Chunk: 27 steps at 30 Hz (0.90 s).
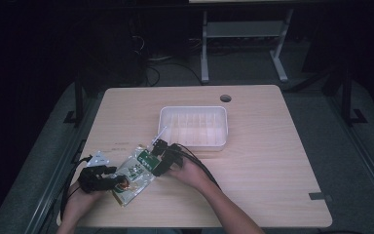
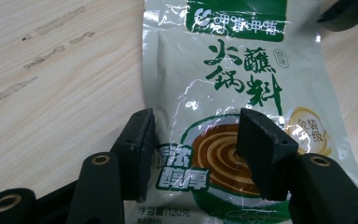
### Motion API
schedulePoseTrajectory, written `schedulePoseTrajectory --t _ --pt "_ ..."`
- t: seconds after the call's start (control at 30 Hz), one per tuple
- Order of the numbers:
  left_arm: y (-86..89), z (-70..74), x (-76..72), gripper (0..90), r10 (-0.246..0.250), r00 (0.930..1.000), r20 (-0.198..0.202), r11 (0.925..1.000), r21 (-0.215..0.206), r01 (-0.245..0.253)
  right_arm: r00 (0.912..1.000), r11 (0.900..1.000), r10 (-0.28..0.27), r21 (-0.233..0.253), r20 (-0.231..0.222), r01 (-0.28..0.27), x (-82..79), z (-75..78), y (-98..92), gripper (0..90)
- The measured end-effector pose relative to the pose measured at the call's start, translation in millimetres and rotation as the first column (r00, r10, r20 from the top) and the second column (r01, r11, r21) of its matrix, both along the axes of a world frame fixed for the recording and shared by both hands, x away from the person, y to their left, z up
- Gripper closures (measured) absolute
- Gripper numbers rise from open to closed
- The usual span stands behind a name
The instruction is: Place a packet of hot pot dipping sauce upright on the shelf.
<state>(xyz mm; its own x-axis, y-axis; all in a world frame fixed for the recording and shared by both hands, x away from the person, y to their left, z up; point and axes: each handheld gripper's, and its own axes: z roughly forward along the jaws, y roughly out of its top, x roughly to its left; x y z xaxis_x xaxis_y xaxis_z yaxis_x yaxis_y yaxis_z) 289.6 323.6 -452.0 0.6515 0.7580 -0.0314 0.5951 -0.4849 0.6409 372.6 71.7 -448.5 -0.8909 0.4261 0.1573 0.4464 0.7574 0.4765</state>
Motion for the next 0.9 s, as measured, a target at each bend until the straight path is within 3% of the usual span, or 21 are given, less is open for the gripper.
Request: schedulePoseTrajectory --t 0.13,0.33,0.5,0.53,0.6,0.8,0.9 --pt "-0.9 0.1 -0.2 46.9 -0.006 1.0000 -0.002 1.0000 0.003 0.006 0.9997 1.000 0.014 0.019 -0.019 -0.014 1.1 -0.9 2.8 37.3" --pt "-1.0 -0.2 0.0 46.8 0.000 1.0000 -0.007 1.0000 0.000 0.000 0.9996 0.999 0.027 0.036 -0.003 -0.027 -2.6 4.8 5.6 40.0" --pt "-1.1 -0.4 0.1 46.8 0.003 0.9999 -0.010 1.0000 0.000 -0.003 0.9993 0.996 0.033 0.078 -0.019 -0.032 -4.5 13.9 6.7 49.4" --pt "-1.1 -0.4 0.1 46.8 0.003 0.9999 -0.010 1.0000 0.001 -0.003 0.9986 0.995 0.038 0.089 -0.036 -0.035 -3.7 16.4 8.9 56.4" --pt "-1.4 -0.4 -0.1 46.8 0.005 1.0000 -0.008 1.0000 0.001 -0.005 0.9979 0.995 0.037 0.095 -0.052 -0.032 -2.6 17.0 10.3 60.3" --pt "-1.5 -0.5 -0.1 46.8 0.003 1.0000 -0.008 1.0000 0.003 -0.003 0.9934 0.999 0.018 0.045 -0.113 -0.013 7.5 6.9 22.0 68.4" --pt "-1.4 -0.5 -0.2 46.7 0.002 1.0000 -0.007 1.0000 0.003 -0.002 0.9893 1.000 0.009 0.030 -0.146 -0.005 10.7 0.1 28.7 78.5"
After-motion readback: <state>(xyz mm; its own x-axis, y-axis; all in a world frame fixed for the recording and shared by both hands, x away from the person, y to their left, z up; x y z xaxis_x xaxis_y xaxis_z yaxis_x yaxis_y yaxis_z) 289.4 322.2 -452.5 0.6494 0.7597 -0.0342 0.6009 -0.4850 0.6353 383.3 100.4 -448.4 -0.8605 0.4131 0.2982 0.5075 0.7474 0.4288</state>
